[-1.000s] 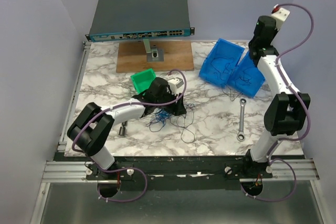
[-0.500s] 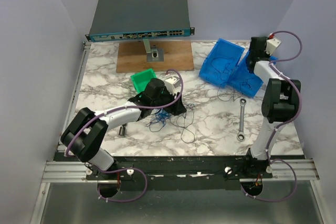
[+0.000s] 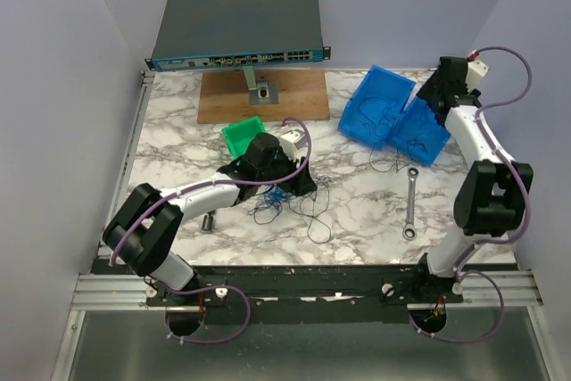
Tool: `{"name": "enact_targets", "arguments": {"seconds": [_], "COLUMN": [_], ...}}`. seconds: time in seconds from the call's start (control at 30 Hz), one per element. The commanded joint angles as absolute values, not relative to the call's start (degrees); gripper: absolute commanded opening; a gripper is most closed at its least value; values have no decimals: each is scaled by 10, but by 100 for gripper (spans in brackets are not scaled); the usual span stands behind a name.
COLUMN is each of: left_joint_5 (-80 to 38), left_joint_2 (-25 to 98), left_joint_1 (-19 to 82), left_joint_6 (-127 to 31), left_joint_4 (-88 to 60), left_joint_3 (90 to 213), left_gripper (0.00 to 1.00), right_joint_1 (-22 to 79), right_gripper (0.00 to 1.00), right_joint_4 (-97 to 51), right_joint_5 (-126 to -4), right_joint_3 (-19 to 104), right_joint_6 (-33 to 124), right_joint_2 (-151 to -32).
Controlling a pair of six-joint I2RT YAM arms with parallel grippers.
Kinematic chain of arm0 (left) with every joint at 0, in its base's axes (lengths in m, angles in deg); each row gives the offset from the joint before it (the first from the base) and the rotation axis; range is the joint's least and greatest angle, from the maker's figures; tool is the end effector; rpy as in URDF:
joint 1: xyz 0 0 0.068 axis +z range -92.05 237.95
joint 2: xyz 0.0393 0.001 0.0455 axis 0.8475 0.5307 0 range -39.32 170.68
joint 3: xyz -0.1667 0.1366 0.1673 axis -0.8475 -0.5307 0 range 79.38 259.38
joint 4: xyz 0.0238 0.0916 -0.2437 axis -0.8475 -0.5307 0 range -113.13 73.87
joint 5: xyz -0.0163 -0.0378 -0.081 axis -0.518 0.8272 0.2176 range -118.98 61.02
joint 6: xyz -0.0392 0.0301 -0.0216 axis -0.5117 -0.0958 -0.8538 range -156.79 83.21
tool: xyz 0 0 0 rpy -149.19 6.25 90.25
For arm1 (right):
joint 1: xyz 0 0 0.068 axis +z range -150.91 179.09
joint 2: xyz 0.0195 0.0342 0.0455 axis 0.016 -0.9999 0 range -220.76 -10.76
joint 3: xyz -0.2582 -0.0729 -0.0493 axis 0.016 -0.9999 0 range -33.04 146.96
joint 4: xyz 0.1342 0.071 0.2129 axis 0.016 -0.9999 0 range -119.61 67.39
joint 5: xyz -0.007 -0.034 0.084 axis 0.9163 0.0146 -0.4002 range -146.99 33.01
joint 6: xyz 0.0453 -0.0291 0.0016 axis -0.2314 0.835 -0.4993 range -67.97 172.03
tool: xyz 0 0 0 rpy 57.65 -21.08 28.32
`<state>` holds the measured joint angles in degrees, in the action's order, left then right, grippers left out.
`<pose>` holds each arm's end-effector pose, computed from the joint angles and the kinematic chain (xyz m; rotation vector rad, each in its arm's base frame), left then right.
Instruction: Untangle the cables
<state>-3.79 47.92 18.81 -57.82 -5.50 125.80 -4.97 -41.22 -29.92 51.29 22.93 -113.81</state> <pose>0.2415 -0.2161 0.2090 0.6302 2.1443 -1.0678 0.4128 -0.0454 0.2849 0.8543 1.9769 -0.2730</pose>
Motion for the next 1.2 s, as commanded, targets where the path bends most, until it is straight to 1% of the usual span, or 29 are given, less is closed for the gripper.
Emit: {"name": "enact_targets", "arguments": {"seconds": [0.0, 0.17, 0.27, 0.43, 0.57, 0.67, 0.8, 0.9, 1.07, 1.17], "left_joint_5": [-37, -41, -45, -42, -44, -46, -48, -52, -77, -100], "left_joint_2": [461, 452, 442, 434, 429, 425, 424, 423, 401, 364], "left_joint_1": [185, 186, 186, 185, 185, 185, 186, 185, 186, 185], "left_joint_6": [-581, -579, -578, -580, -580, -579, -578, -576, -580, -586], "left_joint_4": [-41, -45, -42, -37, -35, -34, -35, -37, -24, 15], "left_joint_3": [1251, 1249, 1243, 1238, 1234, 1232, 1232, 1232, 1215, 1176], "left_gripper": [57, 57, 57, 58, 58, 58, 58, 58, 58, 59], "right_joint_1": [-12, 121, 151, 155, 155, 155, 155, 155, 155, 154], "right_gripper": [84, 84, 83, 81, 80, 80, 80, 80, 81, 82], "right_joint_4": [-452, -458, -467, -447, -449, -443, -443, -476, -488, -483], "right_joint_5": [-389, -316, -295, -262, -229, -238, -279, -300, -261, -242], "right_joint_3": [428, 318, 275, 216, 202, 197, 208, 231, 217, 195], "right_joint_6": [243, 246, 228, 234, 238, 241, 255, 258, 247, 225], "right_joint_2": [-1054, -998, -982, -962, -976, -971, -937, -902, -827, -826]}}
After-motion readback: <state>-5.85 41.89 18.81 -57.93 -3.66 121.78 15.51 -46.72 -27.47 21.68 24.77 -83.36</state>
